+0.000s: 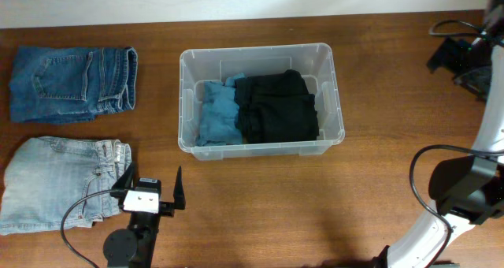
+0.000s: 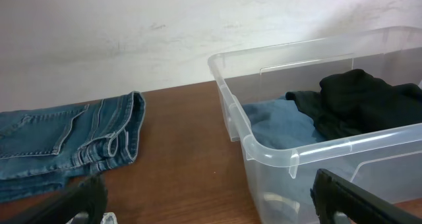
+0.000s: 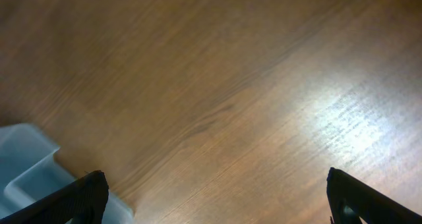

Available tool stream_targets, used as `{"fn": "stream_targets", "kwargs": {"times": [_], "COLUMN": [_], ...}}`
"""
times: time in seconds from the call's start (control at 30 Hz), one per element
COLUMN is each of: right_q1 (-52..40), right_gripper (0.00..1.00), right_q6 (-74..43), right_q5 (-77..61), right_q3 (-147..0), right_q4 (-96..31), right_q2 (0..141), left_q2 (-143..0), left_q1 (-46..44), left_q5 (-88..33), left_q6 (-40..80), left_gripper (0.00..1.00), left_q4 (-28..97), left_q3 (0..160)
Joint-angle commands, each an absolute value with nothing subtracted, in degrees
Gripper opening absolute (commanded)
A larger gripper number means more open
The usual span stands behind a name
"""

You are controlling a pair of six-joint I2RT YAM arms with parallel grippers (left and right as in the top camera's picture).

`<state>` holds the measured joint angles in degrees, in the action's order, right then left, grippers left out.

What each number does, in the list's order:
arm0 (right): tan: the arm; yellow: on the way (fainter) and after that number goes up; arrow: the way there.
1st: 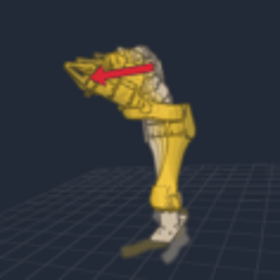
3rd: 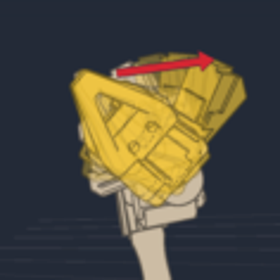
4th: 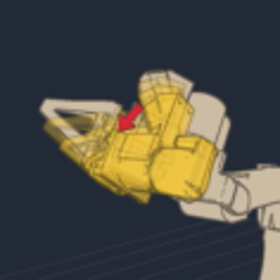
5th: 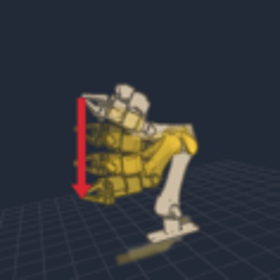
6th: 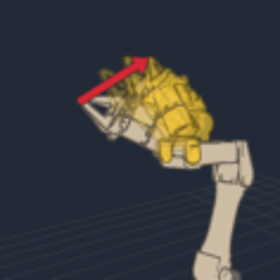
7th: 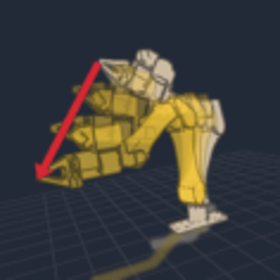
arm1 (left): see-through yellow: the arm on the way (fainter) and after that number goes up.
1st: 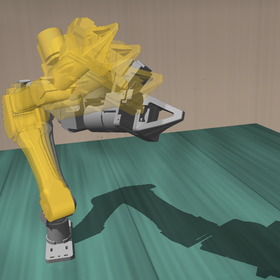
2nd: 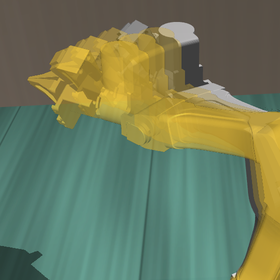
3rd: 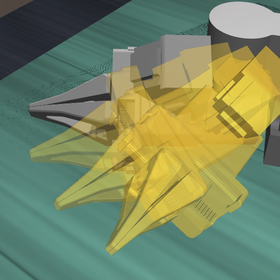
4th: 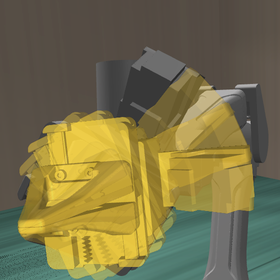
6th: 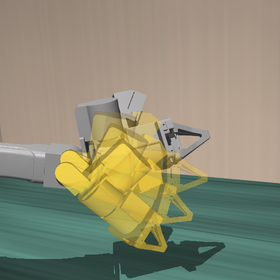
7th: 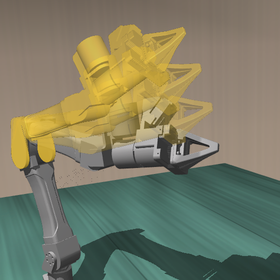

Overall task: Pack container
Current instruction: 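Move the left gripper down toward the light-blue jeans at lower left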

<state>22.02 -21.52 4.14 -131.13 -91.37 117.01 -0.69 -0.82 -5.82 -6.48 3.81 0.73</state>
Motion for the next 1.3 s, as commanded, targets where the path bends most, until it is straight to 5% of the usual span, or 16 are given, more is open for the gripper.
{"fn": "stream_targets", "kwargs": {"times": [0.0, 0.6, 0.77, 1.27], "right_q1": [22.81, 22.9, 22.9, 22.9], "right_gripper": [0.98, 0.98, 0.98, 0.98], "right_q6": [-23.22, -23.2, -23.22, -23.22], "right_q5": [4.78, 4.78, 4.78, 4.78], "right_q3": [-129.23, -127.26, -127.26, -127.26], "right_q4": [-90.65, -88.97, -88.97, -88.97], "right_q2": [118.5, 118.5, 118.5, 118.5], "left_q2": [-0.4, -0.4, -3.49, -58.7], "left_q1": [-0.51, -0.51, 0.69, 14.57], "left_q5": [-6.24, -6.68, -6.22, -8.91], "left_q6": [-7.4, -7.42, -11.0, -16.38], "left_gripper": [0.99, 0.99, 0.99, 0.99], "left_q4": [3.95, -4.49, 5.02, 39.48], "left_q3": [0.49, 2.72, 13.3, 72.38]}}
